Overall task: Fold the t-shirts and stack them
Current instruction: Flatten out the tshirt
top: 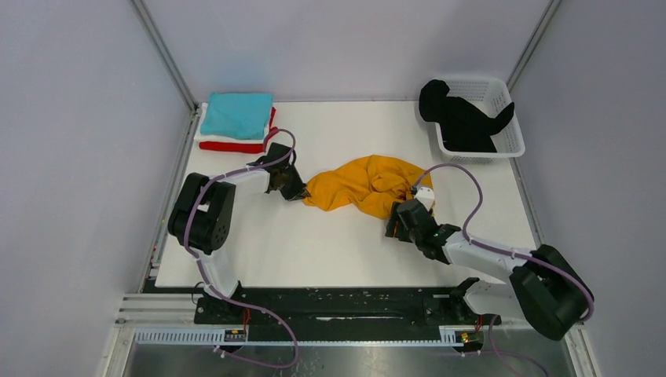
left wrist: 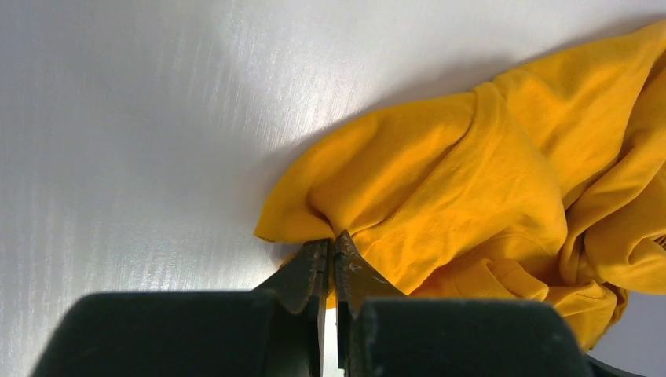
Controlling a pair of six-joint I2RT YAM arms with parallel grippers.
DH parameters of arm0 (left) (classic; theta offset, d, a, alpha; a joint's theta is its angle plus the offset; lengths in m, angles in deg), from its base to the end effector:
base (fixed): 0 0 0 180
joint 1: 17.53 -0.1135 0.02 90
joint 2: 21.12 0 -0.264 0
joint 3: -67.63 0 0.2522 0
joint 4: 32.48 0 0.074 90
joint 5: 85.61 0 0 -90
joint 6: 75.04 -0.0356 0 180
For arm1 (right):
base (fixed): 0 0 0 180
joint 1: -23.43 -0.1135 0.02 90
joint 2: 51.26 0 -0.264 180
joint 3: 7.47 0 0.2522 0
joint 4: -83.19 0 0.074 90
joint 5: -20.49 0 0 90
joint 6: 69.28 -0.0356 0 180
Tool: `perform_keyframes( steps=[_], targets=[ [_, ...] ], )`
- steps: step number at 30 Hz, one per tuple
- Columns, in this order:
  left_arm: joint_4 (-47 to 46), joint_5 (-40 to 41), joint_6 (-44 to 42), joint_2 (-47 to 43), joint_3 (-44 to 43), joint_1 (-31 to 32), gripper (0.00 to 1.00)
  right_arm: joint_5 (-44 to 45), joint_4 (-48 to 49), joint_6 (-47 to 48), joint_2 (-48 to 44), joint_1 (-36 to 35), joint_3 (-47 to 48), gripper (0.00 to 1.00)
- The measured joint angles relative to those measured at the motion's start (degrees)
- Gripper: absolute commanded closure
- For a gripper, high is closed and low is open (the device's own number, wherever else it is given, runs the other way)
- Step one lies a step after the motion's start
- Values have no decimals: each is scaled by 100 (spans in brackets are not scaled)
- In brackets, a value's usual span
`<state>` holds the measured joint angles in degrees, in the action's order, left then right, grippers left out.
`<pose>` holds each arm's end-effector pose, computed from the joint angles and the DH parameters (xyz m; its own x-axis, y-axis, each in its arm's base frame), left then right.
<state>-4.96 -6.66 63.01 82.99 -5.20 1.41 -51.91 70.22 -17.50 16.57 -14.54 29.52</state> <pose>0.3348 -0.1221 0.1454 -0.8476 -0.4809 -0.2244 -0.3260 0.8055 -0.4949 0.1760 0.1237 0.1540 -0.6852 0.2133 -0.6965 0.0120 0.9593 0.2820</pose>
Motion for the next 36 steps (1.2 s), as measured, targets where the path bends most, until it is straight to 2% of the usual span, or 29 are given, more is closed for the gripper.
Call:
perform_keyframes(
  steps=[4, 5, 7, 11, 17, 21, 25, 29, 36],
  targets=[
    [-55, 96, -2, -13, 15, 37, 100, 332, 601, -85, 704, -146, 216, 84],
    [-87, 140, -2, -44, 50, 48, 100, 387, 632, -94, 813, -175, 278, 92],
    [-107, 278, -7, -166, 168, 55, 100, 435, 568, -131, 885, -229, 323, 100],
    [39, 566, -33, -833, 570, 63, 100, 485, -118, -175, 236, -337, 317, 100],
    [195, 1069, -160, -2826, 841, 70, 100, 787, -1405, -20, -2594, -356, 361, 100],
    [229, 1333, -278, -4293, 828, 120, 100, 1099, -2168, 380, -3777, -356, 885, 100],
    [402, 1429, -433, -5254, 544, 195, 100, 1355, -2494, 1036, -4039, -361, 2035, 100],
    [592, 1392, -667, -5796, -232, 232, 100, 1241, -2542, 1753, -3886, -365, 3364, 100],
    [636, 848, -1064, -6129, -1987, 243, 100, -11, -2568, 2555, -3440, -372, 5630, 100]
  ],
)
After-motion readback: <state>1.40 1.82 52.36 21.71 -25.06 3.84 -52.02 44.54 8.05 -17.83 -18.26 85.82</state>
